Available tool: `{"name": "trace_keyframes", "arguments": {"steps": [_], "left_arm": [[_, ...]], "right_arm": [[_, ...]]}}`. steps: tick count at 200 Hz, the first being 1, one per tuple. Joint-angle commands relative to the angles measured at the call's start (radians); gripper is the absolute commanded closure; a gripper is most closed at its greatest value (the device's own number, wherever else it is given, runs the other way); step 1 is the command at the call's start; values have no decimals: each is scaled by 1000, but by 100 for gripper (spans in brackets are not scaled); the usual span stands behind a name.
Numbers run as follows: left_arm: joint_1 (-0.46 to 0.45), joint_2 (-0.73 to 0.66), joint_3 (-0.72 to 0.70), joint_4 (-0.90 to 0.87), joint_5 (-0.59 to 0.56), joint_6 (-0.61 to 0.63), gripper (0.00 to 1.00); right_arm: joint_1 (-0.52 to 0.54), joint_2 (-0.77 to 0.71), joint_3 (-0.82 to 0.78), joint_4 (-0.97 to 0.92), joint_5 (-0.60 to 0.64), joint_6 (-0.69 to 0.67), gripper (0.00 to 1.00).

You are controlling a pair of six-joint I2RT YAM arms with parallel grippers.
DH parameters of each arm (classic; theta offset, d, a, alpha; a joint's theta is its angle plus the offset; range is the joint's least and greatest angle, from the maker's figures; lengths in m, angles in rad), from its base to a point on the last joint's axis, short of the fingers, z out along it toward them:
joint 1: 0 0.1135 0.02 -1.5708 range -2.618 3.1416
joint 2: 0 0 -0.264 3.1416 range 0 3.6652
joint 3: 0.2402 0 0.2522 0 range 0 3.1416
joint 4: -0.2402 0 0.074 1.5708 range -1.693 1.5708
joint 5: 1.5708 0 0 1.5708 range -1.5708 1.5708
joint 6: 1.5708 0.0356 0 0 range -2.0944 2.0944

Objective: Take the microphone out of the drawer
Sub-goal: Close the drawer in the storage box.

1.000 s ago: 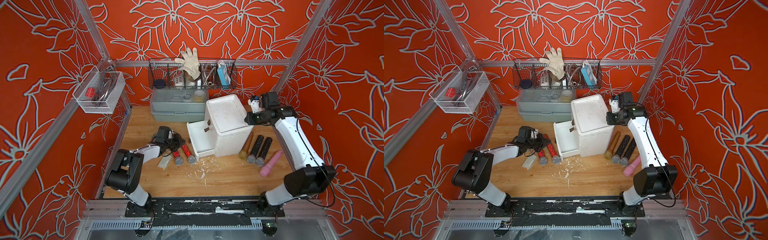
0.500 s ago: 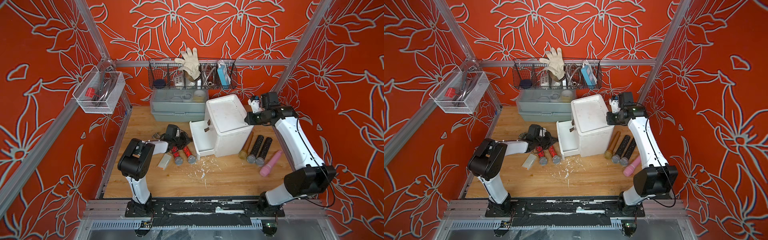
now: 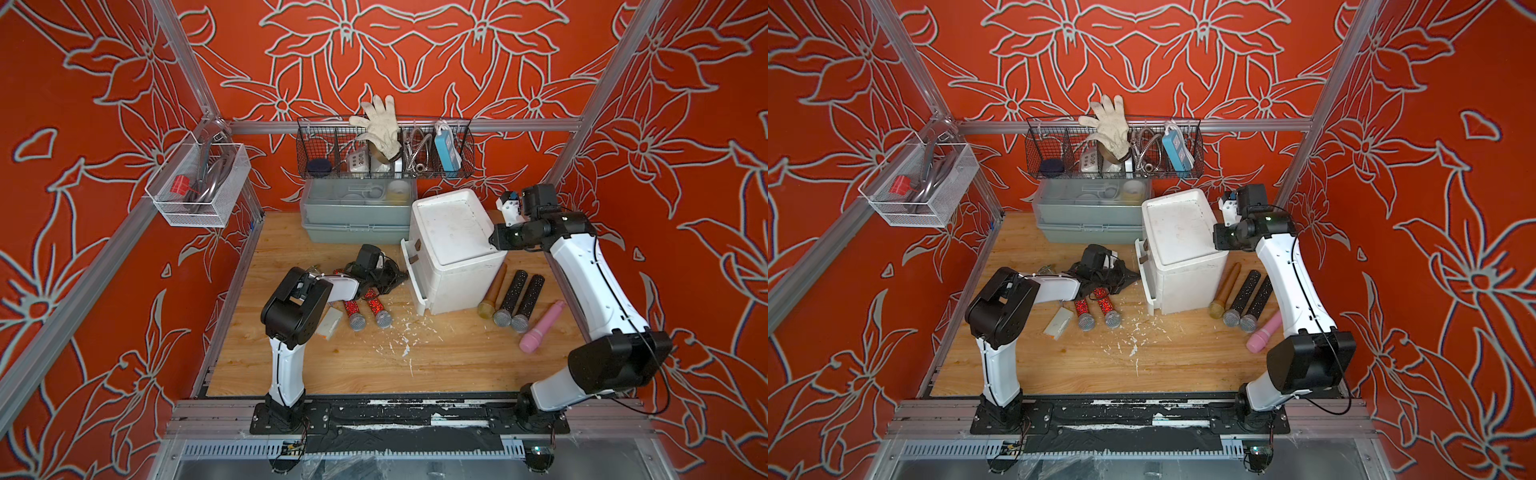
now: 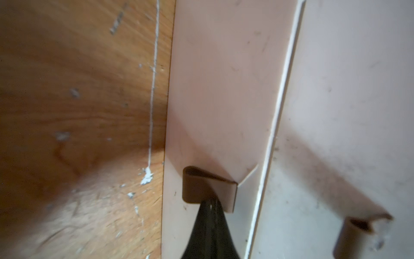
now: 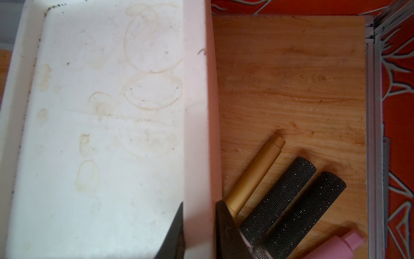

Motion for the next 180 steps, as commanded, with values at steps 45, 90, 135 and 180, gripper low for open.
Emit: {"name": "trace_keyframes", "arguments": {"steps": [45, 90, 135, 180], "left_arm": [[-60, 71, 117, 27, 6, -28, 100], [-63, 31, 94, -8, -16, 11, 97], [-38, -106, 32, -136, -46, 102, 47], [30, -354, -62, -366, -91, 263, 32]], "right_arm": [[-4, 16, -22, 8, -90, 40, 100], [-4, 18, -15, 10, -95, 48, 98], [-4, 4, 23, 16, -38, 82, 32], [-12, -37, 120, -21, 139, 92, 23]]}}
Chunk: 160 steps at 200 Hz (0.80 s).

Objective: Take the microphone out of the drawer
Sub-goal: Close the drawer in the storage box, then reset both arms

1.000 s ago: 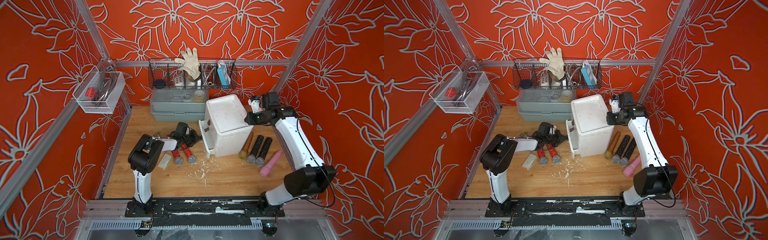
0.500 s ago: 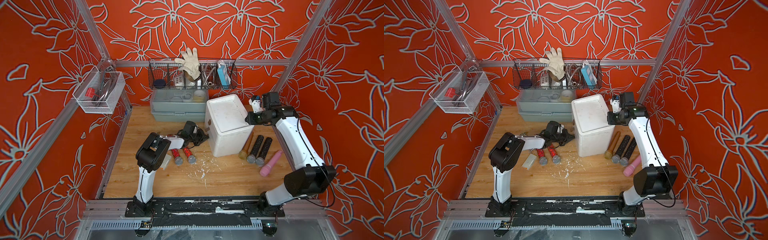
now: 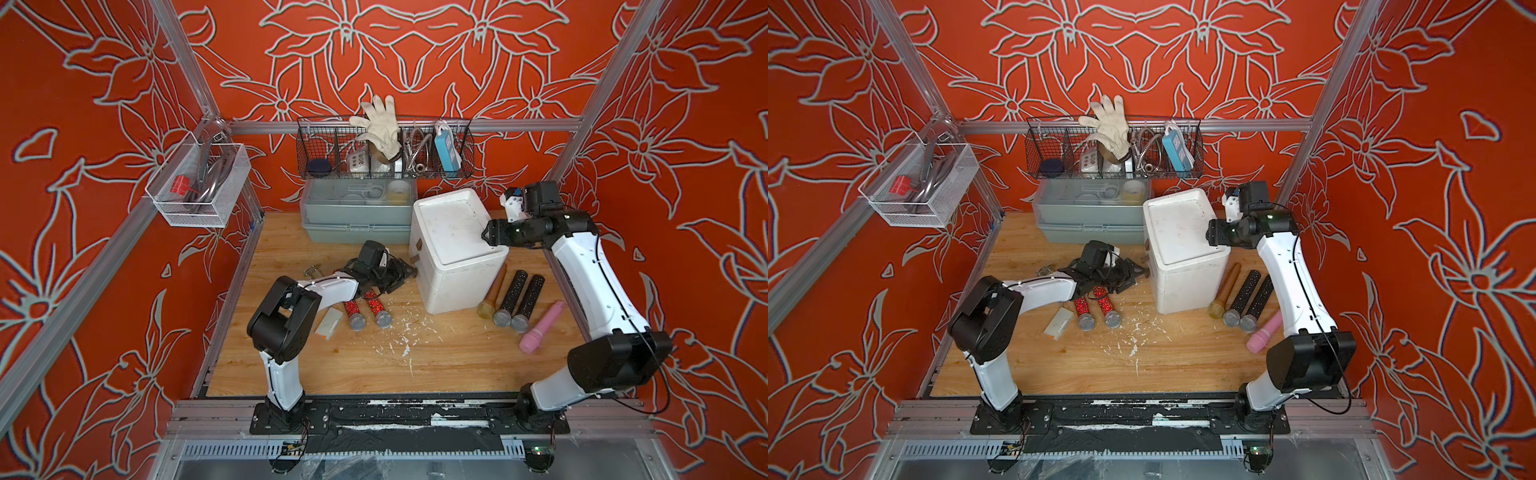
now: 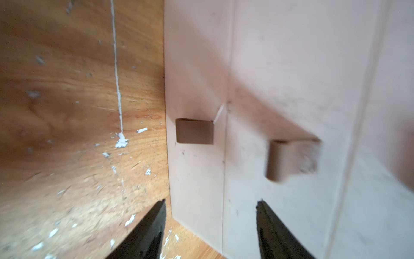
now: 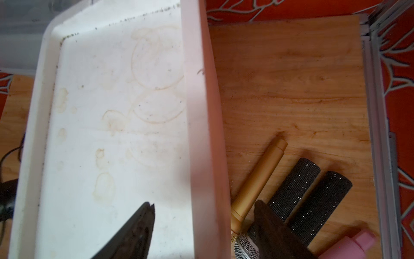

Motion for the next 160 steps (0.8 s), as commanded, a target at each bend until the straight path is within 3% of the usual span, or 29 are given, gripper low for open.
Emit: {"name": "trace_keyframes", "arguments": {"steps": [1, 6, 17, 58, 67, 80, 123, 160], "left_arm": [[48, -141, -41, -154, -29, 128, 32], [61, -172, -50, -180, -27, 143, 32], [97, -240, -65, -246, -25, 184, 30], [263, -469, -35, -567, -56, 392, 16], [296, -519, -33, -630, -107, 430, 1], [332, -597, -51, -682, -213, 482, 0], [391, -838, -217, -585, -468, 680, 0], [424, -845, -404, -416, -660, 820, 0]], "right_arm": [[-8, -44, 59, -22, 118, 19, 23], [-9, -57, 57, -20, 142, 19, 21], [-13, -89, 37, -8, 198, 23, 1], [-45, -258, -168, 83, 419, 52, 0], [-52, -304, -242, 120, 459, 55, 0], [-56, -379, -380, 205, 480, 36, 0], [-56, -626, -918, 630, 385, -18, 0], [-53, -621, -1160, 860, 363, -11, 0]]}}
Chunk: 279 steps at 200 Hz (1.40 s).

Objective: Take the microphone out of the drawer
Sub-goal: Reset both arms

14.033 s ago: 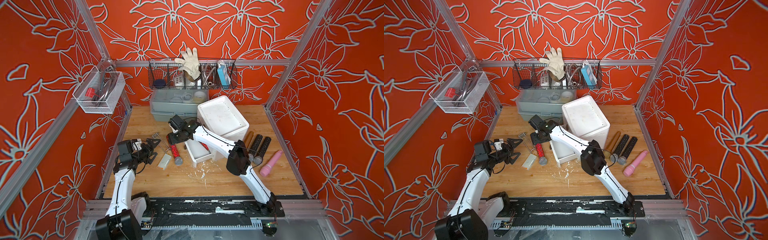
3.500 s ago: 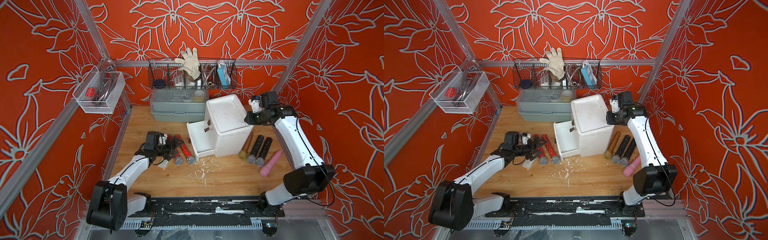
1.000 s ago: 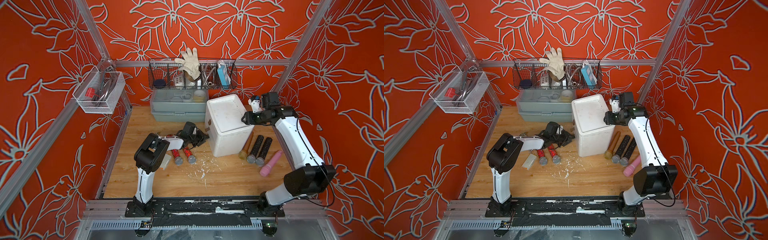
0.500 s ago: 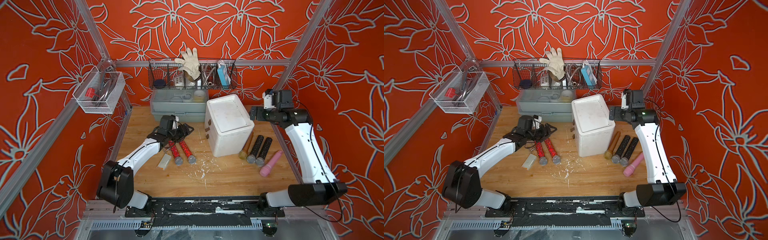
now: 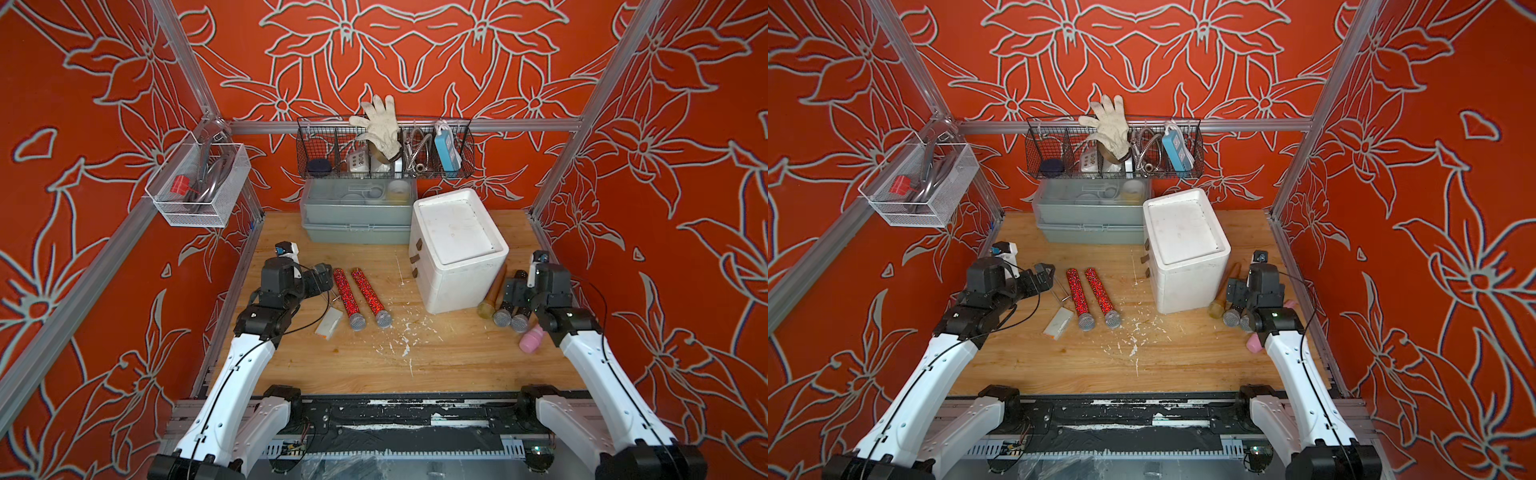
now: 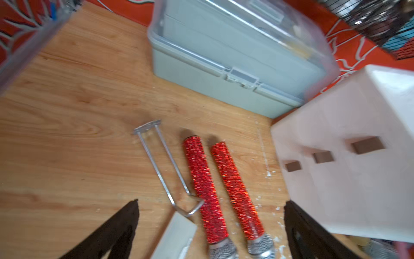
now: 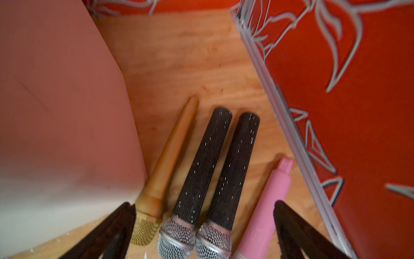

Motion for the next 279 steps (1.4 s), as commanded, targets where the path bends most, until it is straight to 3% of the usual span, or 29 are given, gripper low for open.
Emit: {"name": "trace_keyframes", "arguments": {"steps": [1, 17, 40, 74, 85, 108, 122, 135, 150, 164, 173, 187, 198, 279], "left_arm": [[23, 25, -108, 107, -187, 144, 0], [32, 21, -187, 243, -225, 182, 0], [37, 58, -352, 576, -213, 236, 0], [48, 253, -416, 900, -164, 291, 0], [57, 320, -374, 854, -125, 295, 0], [57, 464, -419, 1035, -66, 318, 0], [58, 521, -458, 1151, -71, 313, 0], [58, 506, -451, 1113, -71, 313, 0], [58, 512, -450, 1119, -72, 313, 0], [58, 514, -451, 1127, -72, 313, 0], [58, 513, -449, 1118, -71, 313, 0], [58, 511, -450, 1117, -72, 313, 0], [58, 512, -449, 1119, -71, 313, 0], [57, 511, -450, 1121, -73, 313, 0]], "right_arm": [[-1, 14, -92, 252, -23, -10, 0], [11, 42, -165, 366, -22, -53, 0], [37, 81, -277, 631, 1, -157, 0], [74, 183, -365, 948, 11, -202, 3], [87, 232, -377, 1037, 46, -243, 3], [89, 332, -383, 1131, 49, -256, 3], [89, 440, -433, 1311, 28, -263, 0], [89, 553, -457, 1488, 51, -267, 0], [62, 484, -379, 1212, 30, -228, 0], [14, 530, -348, 1238, -48, -203, 0], [10, 495, -330, 1140, -43, -195, 0], [8, 526, -334, 1204, -30, -186, 0], [6, 498, -320, 1131, -32, -185, 0], [5, 505, -321, 1144, -37, -183, 0]]}}
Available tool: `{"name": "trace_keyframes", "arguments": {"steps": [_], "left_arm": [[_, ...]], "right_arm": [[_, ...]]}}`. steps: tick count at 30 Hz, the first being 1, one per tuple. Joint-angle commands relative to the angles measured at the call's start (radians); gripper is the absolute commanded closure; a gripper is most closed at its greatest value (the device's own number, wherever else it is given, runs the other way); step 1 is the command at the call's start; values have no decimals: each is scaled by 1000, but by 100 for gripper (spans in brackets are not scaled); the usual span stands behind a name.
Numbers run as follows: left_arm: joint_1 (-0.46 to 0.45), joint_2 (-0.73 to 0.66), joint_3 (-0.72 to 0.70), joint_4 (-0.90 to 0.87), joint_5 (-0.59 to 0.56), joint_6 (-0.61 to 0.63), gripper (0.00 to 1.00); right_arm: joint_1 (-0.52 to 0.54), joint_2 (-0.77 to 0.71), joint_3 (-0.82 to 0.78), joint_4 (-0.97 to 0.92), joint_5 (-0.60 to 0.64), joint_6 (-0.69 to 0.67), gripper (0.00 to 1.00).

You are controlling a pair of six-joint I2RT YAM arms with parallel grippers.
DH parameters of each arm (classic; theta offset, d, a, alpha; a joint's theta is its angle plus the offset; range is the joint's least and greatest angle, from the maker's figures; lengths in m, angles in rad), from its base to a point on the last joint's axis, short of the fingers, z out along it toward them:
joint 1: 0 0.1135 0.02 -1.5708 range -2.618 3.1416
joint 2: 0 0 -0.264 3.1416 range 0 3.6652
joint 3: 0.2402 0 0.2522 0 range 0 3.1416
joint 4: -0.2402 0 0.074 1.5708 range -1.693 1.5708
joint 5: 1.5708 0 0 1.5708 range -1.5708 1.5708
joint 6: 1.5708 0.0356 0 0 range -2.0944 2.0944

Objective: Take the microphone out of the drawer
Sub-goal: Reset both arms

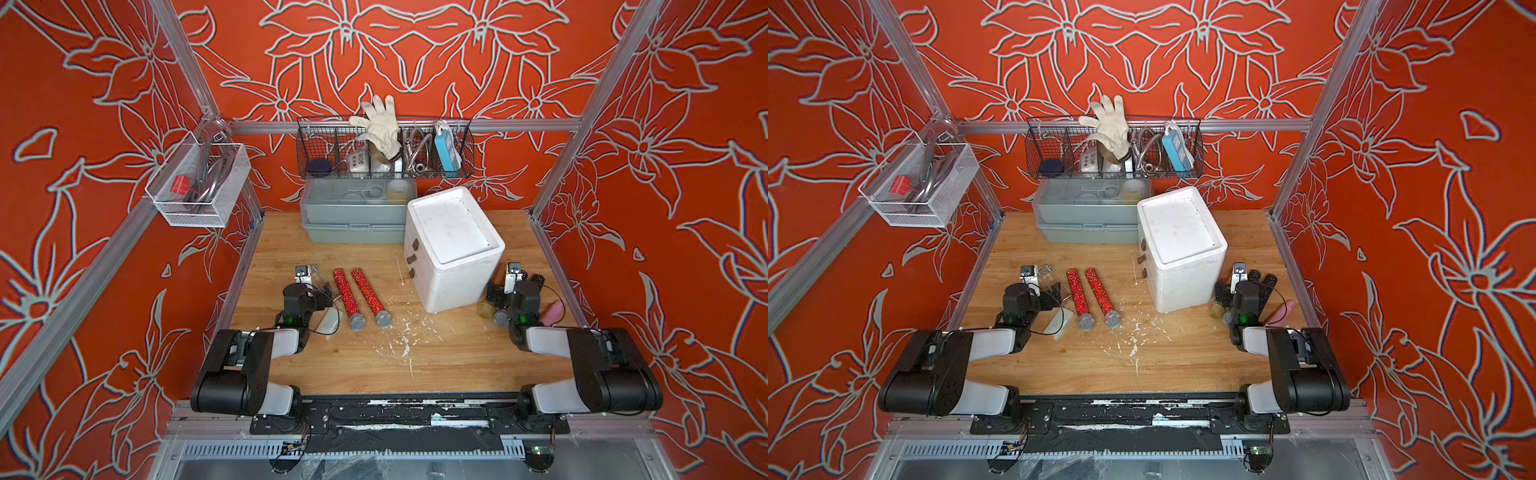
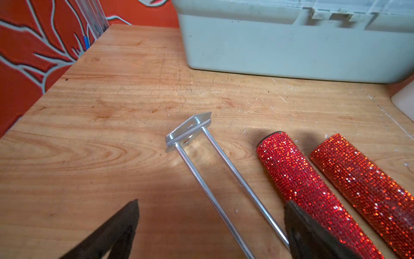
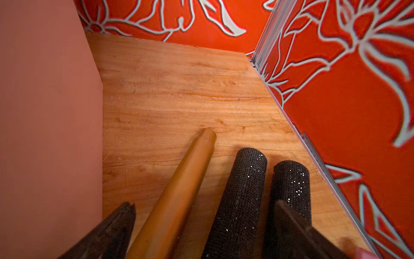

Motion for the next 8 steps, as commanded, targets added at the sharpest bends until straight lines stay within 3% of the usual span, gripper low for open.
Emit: {"name": "trace_keyframes", "arguments": {"steps": [1, 8], "left_arm": [[3, -6, 4, 20, 11, 14, 0], [3, -6, 5, 19, 11, 15, 0]], "right_arm": [[-3, -6, 22, -24, -21, 19, 0], [-9, -4, 23, -22, -32, 18, 0]]}}
